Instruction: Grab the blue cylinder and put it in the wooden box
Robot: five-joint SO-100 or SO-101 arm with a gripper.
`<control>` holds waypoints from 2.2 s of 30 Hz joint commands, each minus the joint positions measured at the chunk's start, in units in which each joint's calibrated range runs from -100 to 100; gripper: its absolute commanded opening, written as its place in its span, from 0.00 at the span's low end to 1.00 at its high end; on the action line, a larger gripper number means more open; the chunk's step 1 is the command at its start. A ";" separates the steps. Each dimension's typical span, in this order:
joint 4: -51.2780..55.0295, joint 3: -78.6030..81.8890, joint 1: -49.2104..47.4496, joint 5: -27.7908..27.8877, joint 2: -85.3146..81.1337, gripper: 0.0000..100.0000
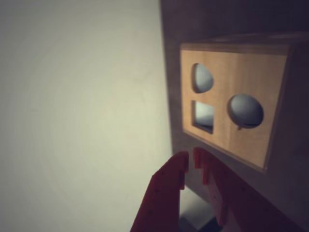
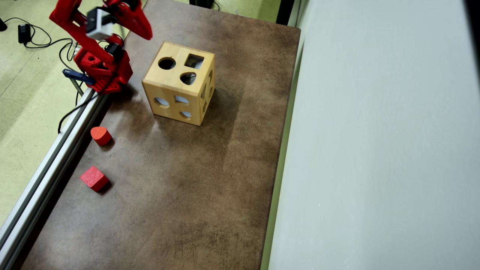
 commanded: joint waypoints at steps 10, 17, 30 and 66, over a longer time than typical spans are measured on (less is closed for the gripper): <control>0.33 10.14 0.24 -2.83 -17.08 0.03; 0.25 16.58 0.17 -2.69 -24.21 0.03; 0.25 18.99 0.24 -2.74 -32.11 0.02; 0.25 19.08 -5.70 -1.66 -32.19 0.02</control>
